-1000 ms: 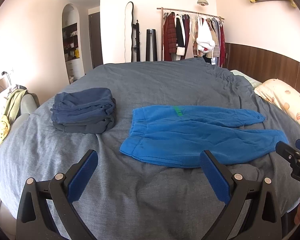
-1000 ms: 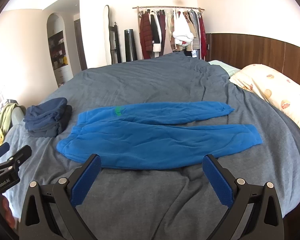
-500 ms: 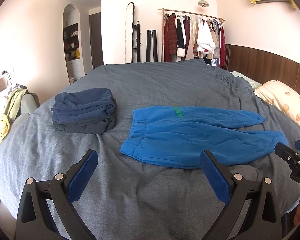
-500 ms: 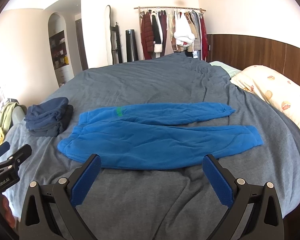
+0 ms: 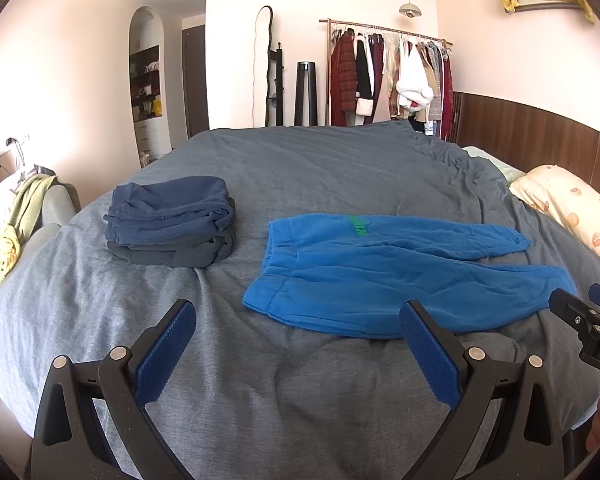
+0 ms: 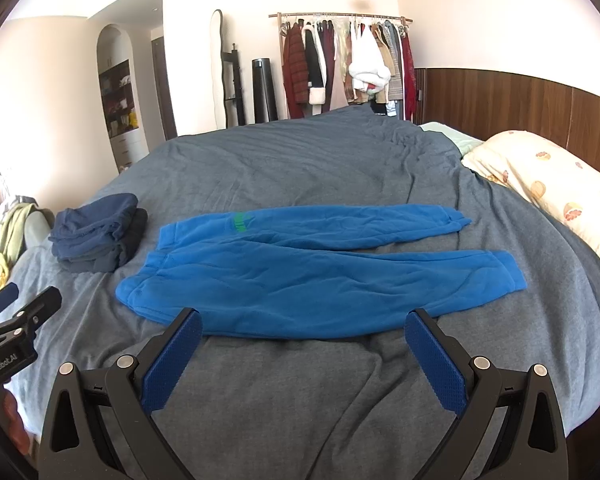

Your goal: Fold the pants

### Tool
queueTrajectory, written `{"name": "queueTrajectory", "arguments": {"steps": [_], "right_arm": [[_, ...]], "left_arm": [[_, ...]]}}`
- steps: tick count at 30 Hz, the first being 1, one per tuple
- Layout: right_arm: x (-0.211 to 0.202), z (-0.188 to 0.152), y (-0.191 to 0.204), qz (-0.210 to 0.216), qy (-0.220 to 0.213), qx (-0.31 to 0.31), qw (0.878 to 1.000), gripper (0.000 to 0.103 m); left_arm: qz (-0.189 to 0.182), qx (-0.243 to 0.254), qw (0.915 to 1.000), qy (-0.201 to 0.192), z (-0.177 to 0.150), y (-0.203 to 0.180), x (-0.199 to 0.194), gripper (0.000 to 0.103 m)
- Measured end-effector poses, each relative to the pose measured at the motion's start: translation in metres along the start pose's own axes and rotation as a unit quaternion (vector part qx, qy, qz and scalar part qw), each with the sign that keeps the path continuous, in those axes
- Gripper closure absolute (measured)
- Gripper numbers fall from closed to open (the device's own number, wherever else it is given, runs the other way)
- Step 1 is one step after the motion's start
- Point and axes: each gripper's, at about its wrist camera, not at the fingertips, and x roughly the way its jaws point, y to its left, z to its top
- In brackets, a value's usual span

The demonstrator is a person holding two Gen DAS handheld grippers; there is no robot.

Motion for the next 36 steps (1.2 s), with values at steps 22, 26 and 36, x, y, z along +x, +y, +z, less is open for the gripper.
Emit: {"name": "queueTrajectory", "arguments": {"steps": [22, 26, 36], "right_arm": [[0.002, -0.001, 0.005, 0.003, 0.000, -0.002, 1.000, 0.000], [0.003, -0.002, 0.006, 0.002, 0.001, -0.004, 1.000, 0.000], [0.013, -0.007, 0.009, 0.000, 0.015, -0.014, 1.000, 0.000]], "left_arm": [[0.004, -0.005, 1.0000, -0.006, 0.003, 0.003, 0.001, 0.000], [0.003, -0.005, 1.0000, -0.006, 0.001, 0.005, 0.000, 0.000], [0.009, 0.002, 0.9999, 0.009, -0.012, 0.007, 0.013, 0.000]]}}
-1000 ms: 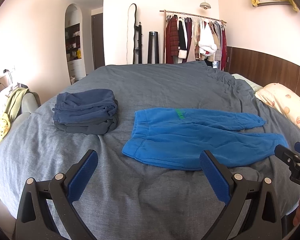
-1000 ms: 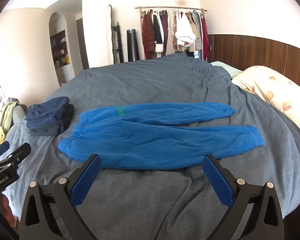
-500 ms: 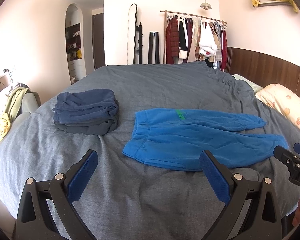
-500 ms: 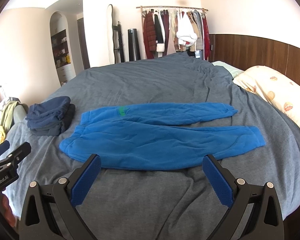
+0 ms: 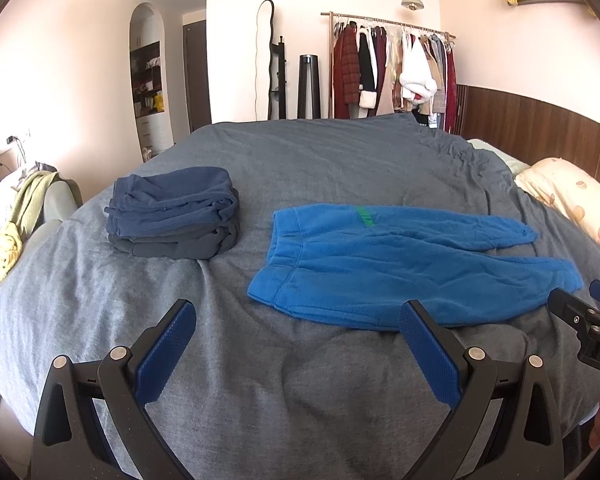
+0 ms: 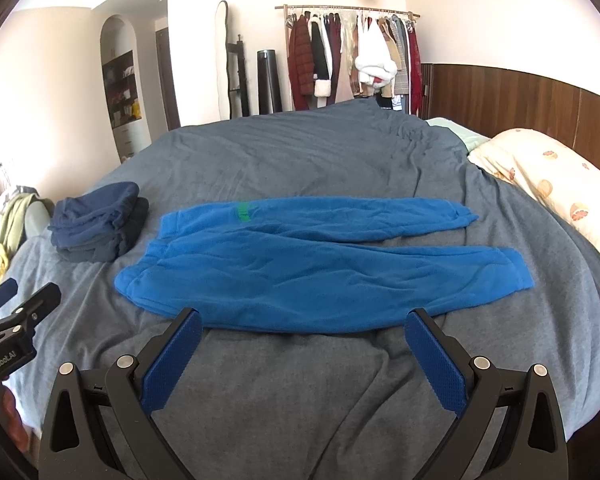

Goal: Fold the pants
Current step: 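Lower both grippers toward the waistband and leg hems of the blue sweatpants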

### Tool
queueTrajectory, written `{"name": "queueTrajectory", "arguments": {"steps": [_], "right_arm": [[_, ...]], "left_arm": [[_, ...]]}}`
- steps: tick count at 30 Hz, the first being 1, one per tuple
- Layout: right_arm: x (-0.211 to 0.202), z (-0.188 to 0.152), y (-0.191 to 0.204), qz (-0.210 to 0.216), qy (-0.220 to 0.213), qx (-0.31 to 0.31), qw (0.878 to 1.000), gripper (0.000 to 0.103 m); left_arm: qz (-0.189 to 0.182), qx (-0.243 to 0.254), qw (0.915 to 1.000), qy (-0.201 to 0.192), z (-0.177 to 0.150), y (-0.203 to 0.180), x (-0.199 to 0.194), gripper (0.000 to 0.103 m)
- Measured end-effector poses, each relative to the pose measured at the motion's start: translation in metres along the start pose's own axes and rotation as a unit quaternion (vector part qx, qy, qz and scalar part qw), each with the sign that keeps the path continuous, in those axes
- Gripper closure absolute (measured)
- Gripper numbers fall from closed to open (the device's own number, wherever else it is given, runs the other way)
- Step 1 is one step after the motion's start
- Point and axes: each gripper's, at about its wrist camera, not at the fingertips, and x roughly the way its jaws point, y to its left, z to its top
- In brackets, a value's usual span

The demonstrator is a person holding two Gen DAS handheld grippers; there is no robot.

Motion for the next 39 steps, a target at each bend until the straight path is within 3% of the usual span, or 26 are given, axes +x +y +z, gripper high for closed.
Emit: {"name": "queueTrajectory", "arguments": {"steps": [5, 15, 26, 39], "right_arm": [[0.011, -0.006, 0.007, -0.012, 0.003, -0.034, 0.999, 0.000], [0.045, -0.018, 0.035, -0.020, 0.008, -0.140, 0.990, 0.001], [0.102, -0.025, 0.035, -0.007, 0.074, -0.128, 0.989, 0.002], [0.141, -0.030, 0.042, -0.017, 0.103, -0.157, 0.982, 0.008]], "left_arm": [[0.008, 0.023, 0.9997, -0.002, -0.009, -0.002, 0.008, 0.000], [0.022, 0.118, 0.9928, 0.005, -0.018, -0.007, 0.040, 0.000], [0.002, 0.166, 0.9847, 0.055, -0.021, -0.013, 0.104, 0.000], [-0.025, 0.219, 0.9685, 0.116, -0.037, -0.029, 0.163, 0.000]]}}
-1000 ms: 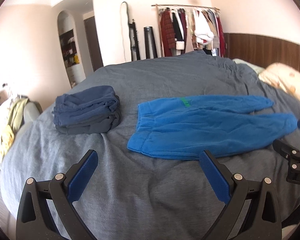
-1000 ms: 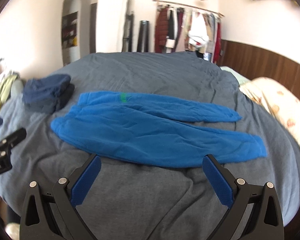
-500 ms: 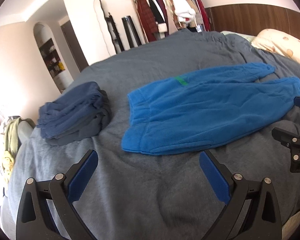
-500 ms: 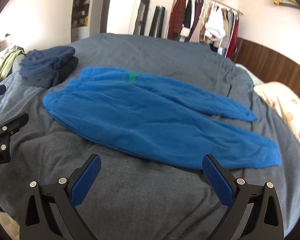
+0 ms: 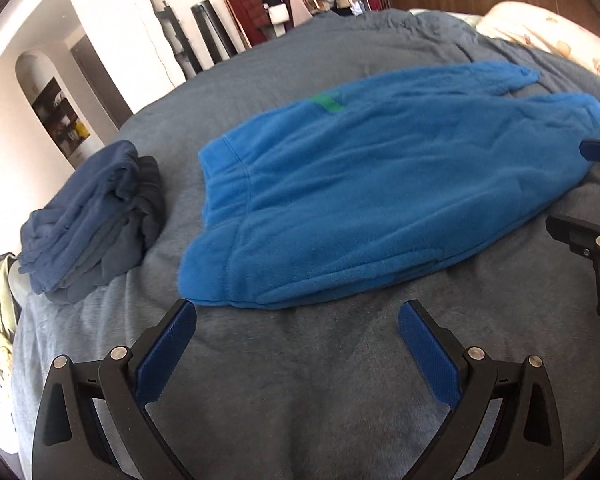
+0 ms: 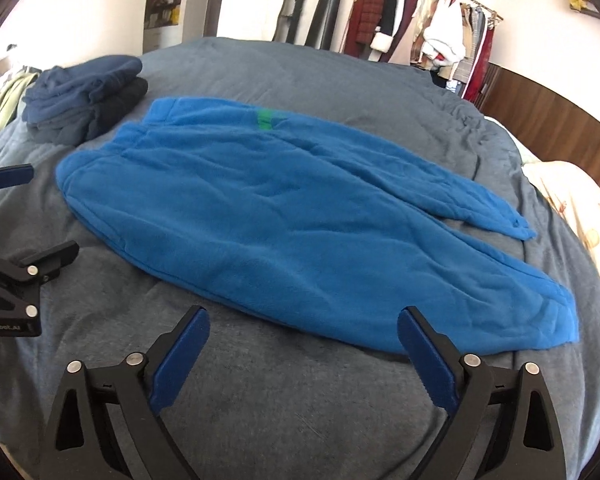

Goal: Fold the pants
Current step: 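Lower both grippers toward the waistband and leg hems of the blue sweatpants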

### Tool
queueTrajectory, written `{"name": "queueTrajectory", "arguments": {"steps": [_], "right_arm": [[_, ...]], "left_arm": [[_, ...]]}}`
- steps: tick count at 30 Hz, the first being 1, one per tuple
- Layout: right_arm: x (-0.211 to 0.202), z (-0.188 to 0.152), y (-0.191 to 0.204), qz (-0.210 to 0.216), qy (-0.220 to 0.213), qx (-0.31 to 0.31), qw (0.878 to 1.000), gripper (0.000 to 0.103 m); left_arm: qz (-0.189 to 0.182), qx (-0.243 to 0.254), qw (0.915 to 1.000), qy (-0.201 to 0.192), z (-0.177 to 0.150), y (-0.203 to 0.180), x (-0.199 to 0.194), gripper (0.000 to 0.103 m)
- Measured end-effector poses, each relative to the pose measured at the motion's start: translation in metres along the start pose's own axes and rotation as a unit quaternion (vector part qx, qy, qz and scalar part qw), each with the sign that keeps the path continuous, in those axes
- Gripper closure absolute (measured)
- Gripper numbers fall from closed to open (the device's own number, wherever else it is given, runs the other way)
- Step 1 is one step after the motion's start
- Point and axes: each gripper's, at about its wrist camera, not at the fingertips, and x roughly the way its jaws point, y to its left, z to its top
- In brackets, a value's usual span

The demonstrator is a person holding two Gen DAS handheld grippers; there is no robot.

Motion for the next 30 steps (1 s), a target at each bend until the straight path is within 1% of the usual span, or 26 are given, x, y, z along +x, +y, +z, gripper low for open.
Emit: {"name": "queueTrajectory", "arguments": {"steps": [5, 9, 12, 16, 17, 19, 21, 22, 24, 26, 28, 30], "right_arm": [[0.015, -0.001, -0.002, -0.001, 0.018, 0.001, 1.000, 0.009], [0.021, -0.002, -0.006, -0.005, 0.026, 0.008, 1.000, 0.010], [0.025, -0.003, -0.007, -0.009, 0.030, 0.009, 0.999, 0.010], [0.027, 0.000, -0.013, -0.017, 0.025, 0.008, 1.000, 0.013], [0.026, 0.001, -0.015, -0.021, 0.020, 0.009, 1.000, 0.013], [0.025, 0.003, -0.022, -0.033, 0.013, 0.014, 0.999, 0.013], [0.024, 0.005, -0.030, -0.041, 0.007, 0.024, 0.999, 0.013], [0.025, 0.005, -0.034, -0.045, 0.007, 0.028, 0.999, 0.017], [0.025, 0.006, -0.041, -0.049, 0.006, 0.038, 0.998, 0.021], [0.025, 0.005, -0.047, -0.049, 0.007, 0.046, 0.998, 0.021], [0.023, 0.003, -0.050, -0.037, 0.004, 0.044, 0.998, 0.022], [0.018, 0.001, -0.047, -0.020, -0.001, 0.028, 0.999, 0.022]], "left_arm": [[-0.004, 0.013, 0.9999, 0.009, 0.003, -0.006, 0.013, 0.000], [0.006, 0.028, 0.9996, 0.007, 0.006, -0.011, 0.019, 0.000], [0.019, 0.045, 0.9988, -0.005, 0.010, -0.015, 0.020, 0.000], [0.047, 0.058, 0.9967, -0.032, 0.016, -0.014, 0.015, 0.000], [0.049, 0.056, 0.9967, -0.034, 0.018, -0.012, 0.015, 0.000], [0.040, 0.046, 0.9975, -0.034, 0.021, -0.007, 0.016, 0.001], [0.027, 0.043, 0.9982, -0.033, 0.023, -0.003, 0.016, 0.006], [0.021, 0.043, 0.9983, -0.032, 0.023, -0.003, 0.017, 0.010], [0.017, 0.046, 0.9983, -0.032, 0.025, -0.004, 0.017, 0.012], [0.009, 0.048, 0.9983, -0.031, 0.026, -0.005, 0.017, 0.019], [0.001, 0.050, 0.9983, -0.032, 0.026, -0.006, 0.017, 0.024], [-0.004, 0.049, 0.9983, -0.032, 0.027, -0.007, 0.016, 0.029]]}}
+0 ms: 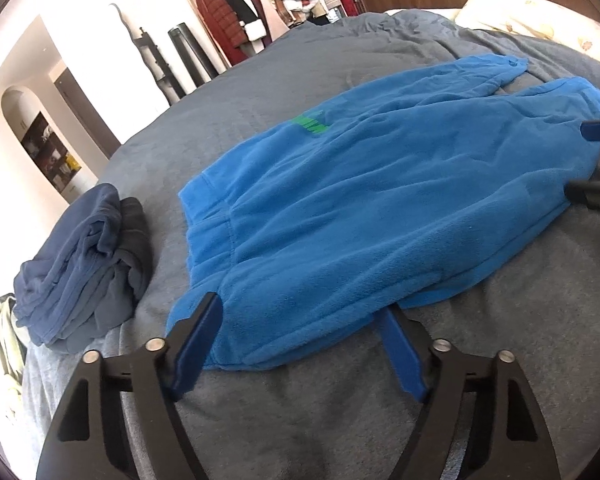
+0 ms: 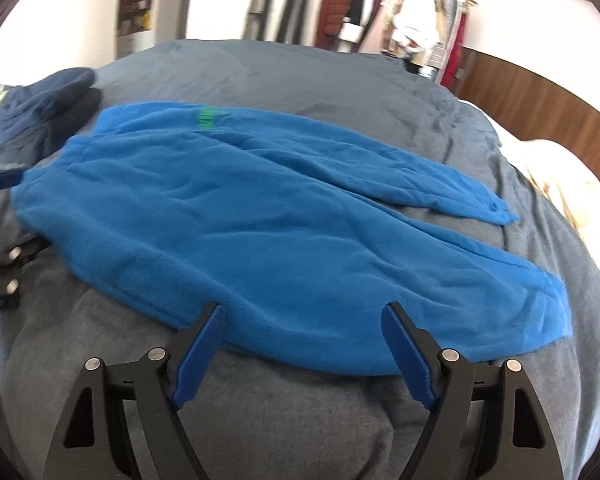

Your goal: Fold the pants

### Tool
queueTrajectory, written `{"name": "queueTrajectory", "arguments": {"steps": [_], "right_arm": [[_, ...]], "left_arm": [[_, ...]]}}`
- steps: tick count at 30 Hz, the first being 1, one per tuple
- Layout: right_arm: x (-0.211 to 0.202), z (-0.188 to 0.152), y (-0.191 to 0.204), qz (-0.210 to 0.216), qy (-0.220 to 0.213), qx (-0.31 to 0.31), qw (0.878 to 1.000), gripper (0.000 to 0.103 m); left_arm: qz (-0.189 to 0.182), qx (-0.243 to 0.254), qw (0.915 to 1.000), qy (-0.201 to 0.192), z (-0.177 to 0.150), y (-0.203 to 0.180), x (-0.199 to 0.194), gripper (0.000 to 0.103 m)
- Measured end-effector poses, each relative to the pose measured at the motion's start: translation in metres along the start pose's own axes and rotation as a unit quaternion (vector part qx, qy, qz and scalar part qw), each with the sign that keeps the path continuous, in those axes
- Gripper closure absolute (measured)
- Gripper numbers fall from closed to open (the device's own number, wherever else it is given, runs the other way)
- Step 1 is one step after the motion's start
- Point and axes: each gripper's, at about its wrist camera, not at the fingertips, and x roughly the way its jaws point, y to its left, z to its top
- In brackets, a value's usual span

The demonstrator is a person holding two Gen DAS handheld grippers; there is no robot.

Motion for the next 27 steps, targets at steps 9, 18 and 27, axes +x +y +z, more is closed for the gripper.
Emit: {"name": "queueTrajectory", "arguments": {"steps": [9, 18, 27], "right_arm": [[-0.004, -0.010, 0.036, -0.007, -0.023, -0.105, 0.994, 0.026], [0.004, -0.005, 0.011, 0.003, -0.009, -0.058, 0.998, 0.068], [-0.009, 0.021, -0.003, 0.033, 0.002, -0.041, 0.999, 0.093]], "left_arm": [[-0.023, -0.029, 0.9993, 0.003, 0.009, 0.008, 0.002, 0.039], [-0.041, -0.022, 0.9989, 0.002, 0.008, 0.006, 0.003, 0.057], [-0.071, -0.016, 0.9968, 0.033, 0.026, 0.009, 0.001, 0.078]]}}
